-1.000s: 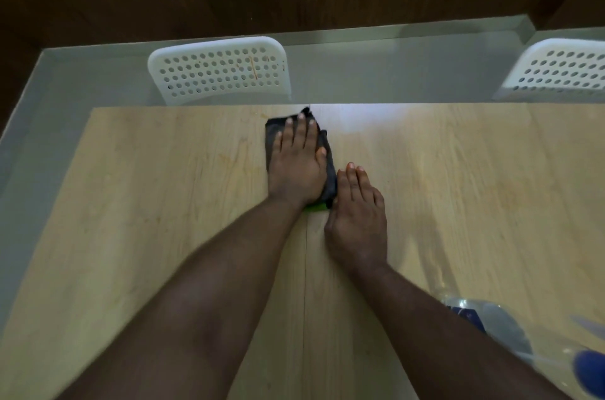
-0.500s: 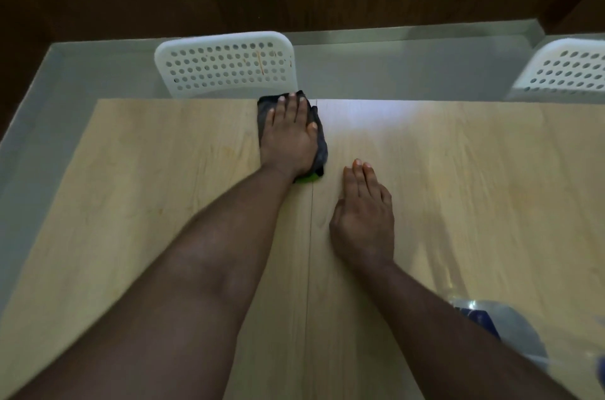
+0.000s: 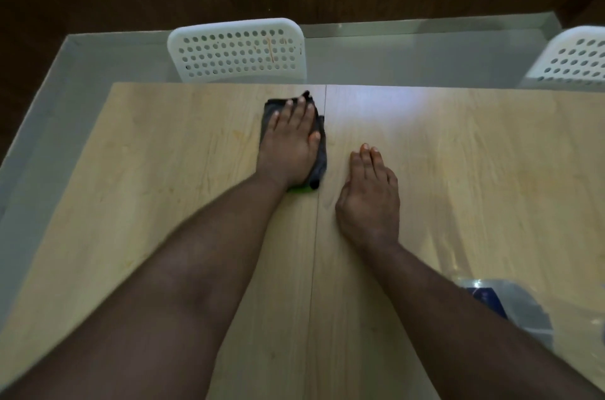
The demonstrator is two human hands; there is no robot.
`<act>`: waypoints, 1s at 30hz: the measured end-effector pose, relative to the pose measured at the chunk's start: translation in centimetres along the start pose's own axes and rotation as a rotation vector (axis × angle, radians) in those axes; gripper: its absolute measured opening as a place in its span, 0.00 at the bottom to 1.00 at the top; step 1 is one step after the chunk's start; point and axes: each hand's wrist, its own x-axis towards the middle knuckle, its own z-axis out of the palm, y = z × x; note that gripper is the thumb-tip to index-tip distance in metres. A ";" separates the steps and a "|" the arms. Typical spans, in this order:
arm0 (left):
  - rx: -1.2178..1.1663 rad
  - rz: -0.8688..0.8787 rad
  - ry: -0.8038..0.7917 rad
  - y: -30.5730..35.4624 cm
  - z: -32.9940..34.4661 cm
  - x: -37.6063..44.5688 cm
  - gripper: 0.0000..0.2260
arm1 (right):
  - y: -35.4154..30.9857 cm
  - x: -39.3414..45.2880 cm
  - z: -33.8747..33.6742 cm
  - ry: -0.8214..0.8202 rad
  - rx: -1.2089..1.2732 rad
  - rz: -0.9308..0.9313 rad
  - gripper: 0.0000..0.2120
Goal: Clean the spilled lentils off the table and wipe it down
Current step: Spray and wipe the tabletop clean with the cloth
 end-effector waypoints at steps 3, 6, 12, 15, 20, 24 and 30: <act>-0.007 -0.012 0.018 0.3 0.4 1.1 0.30 | 0.3 0.2 0.3 0.020 -0.016 -0.007 0.28; -0.009 0.011 0.045 1.1 1.2 -3.4 0.30 | 0.1 0.1 0.2 0.034 -0.023 -0.009 0.28; -0.053 0.008 -0.014 4.3 2.7 -21.0 0.30 | 0.0 -0.9 -0.4 0.019 0.053 -0.030 0.26; -0.070 0.044 -0.042 3.8 2.4 -24.7 0.29 | -0.8 -4.9 -0.9 0.011 0.148 -0.037 0.25; -0.014 -0.010 0.006 1.2 1.5 -16.7 0.30 | -1.6 -14.4 -0.8 0.006 0.319 -0.011 0.27; -0.024 -0.042 0.019 0.8 2.5 -16.3 0.30 | -1.7 -18.4 1.6 0.055 0.290 -0.007 0.26; -0.107 0.027 0.021 3.9 4.1 -32.9 0.30 | -2.1 -18.0 1.7 0.093 0.200 -0.006 0.27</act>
